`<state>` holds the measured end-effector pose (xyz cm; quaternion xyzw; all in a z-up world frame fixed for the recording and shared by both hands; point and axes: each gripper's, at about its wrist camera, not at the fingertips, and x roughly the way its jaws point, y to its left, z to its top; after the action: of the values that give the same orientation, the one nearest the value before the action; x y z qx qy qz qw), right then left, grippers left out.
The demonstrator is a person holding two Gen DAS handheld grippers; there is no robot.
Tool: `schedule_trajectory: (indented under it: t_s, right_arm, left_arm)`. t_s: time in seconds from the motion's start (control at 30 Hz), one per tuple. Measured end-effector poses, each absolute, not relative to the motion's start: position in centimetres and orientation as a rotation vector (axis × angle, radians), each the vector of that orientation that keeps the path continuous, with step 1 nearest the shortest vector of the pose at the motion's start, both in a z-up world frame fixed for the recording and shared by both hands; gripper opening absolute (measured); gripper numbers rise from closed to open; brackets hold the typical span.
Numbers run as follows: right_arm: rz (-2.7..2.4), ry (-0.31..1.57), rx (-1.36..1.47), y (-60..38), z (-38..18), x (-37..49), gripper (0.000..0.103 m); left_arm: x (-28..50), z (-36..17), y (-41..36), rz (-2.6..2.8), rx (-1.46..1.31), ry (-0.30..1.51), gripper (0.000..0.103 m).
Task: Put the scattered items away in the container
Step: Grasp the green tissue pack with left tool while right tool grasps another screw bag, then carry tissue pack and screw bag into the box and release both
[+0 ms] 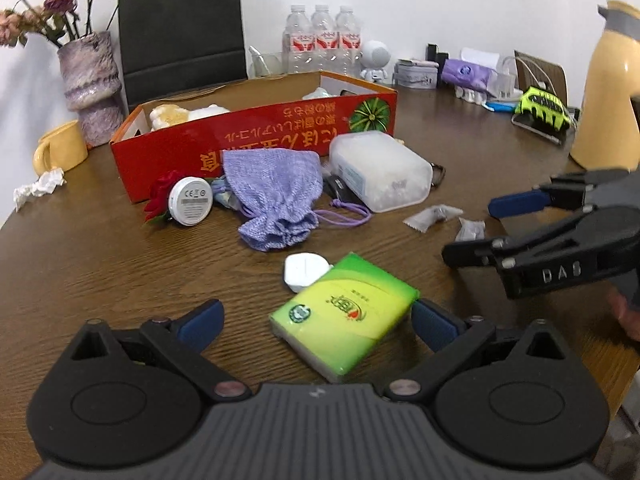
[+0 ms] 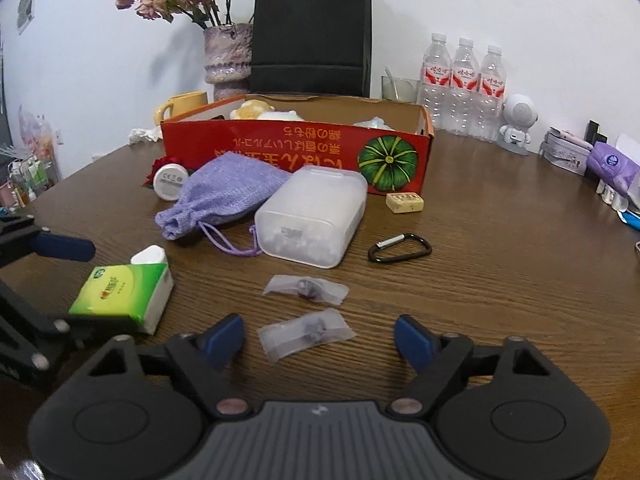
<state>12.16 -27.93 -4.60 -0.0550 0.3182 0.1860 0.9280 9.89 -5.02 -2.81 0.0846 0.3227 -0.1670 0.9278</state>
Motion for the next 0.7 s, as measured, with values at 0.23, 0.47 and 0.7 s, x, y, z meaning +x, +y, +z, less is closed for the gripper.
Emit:
schedule_trajectory:
  t_s: [0.23,0.47,0.7]
  right_arm:
    - [0.402,0.634,-0.113,-28.0,-4.3,11.6,0.043]
    - [0.405,0.615,-0.134,-27.6,-4.1,10.6,0.03]
    - [0.407,0.606,-0.135,-27.7,-3.8,10.1,0.024]
  left_arm:
    - [9.5,-2.8,-5.2,-0.376,0.162,0.652,0.067]
    - [9.2,-2.7,-5.2,-0.368,0.152,0.648,0.056]
    - [8.7,-2.2,-4.7,-0.362,0.122,0.628,0.055]
